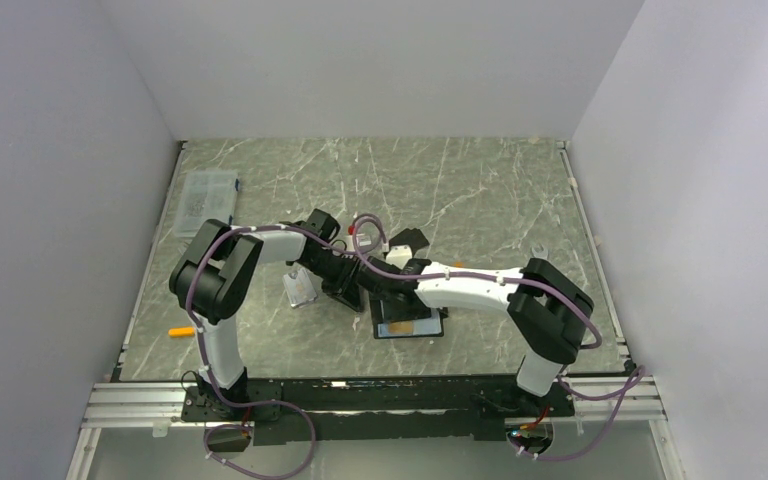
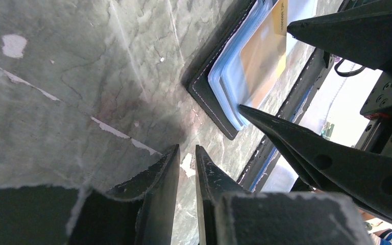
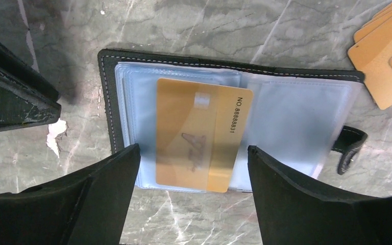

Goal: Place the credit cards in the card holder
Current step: Insert the credit card into the card holder.

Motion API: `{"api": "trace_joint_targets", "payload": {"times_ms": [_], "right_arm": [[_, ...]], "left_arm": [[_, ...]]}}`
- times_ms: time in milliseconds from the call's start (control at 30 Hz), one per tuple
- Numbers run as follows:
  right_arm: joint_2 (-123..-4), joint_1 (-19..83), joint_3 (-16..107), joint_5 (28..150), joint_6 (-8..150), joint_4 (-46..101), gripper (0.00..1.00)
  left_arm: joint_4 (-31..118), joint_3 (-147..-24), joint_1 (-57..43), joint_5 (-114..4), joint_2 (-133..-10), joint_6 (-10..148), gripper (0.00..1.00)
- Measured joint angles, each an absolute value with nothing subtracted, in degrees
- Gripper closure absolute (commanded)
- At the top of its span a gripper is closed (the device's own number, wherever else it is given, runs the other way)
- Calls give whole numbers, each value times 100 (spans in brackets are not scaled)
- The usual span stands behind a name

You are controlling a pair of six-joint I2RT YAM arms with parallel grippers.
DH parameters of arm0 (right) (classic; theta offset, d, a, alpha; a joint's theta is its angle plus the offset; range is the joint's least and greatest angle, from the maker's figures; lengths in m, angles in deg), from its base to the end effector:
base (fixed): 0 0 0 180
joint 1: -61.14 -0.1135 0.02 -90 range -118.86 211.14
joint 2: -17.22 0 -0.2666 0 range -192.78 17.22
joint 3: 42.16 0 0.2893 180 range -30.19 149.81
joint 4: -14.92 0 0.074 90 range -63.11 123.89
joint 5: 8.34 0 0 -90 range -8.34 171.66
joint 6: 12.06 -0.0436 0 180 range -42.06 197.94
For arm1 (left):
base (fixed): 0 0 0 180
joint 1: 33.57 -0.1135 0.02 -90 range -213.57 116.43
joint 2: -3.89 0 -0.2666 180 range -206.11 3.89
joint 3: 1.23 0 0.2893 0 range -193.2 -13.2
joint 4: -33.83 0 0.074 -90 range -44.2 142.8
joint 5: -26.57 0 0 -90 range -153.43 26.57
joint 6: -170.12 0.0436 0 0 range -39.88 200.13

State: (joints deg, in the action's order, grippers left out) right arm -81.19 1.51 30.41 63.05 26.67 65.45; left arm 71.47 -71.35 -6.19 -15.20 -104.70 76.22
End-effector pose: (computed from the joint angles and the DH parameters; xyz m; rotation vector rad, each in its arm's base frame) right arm 0.1872 0.2920 0.1391 -0.1463 2.7377 0.0151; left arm 0.3014 -0.1927 0.0862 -0.7297 -2.7499 1.3179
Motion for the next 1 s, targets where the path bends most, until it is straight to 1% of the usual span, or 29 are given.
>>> {"api": "trace_joint_targets", "payload": {"times_ms": [500, 667, 1000], "right_arm": [[-8196, 120, 2971, 6578, 3124, 6176, 16], [-8207, 120, 2947, 6637, 3257, 6073, 21], [-8290, 94, 3069, 6627, 3292, 6159, 40]], "left_arm": [[7093, -7148, -1076, -1581, -10422, 7638, 76], [7093, -7159, -1179, -1680, -10350, 7644, 76], [7090, -7159, -1179, -1680, -10184, 7644, 77]]}}
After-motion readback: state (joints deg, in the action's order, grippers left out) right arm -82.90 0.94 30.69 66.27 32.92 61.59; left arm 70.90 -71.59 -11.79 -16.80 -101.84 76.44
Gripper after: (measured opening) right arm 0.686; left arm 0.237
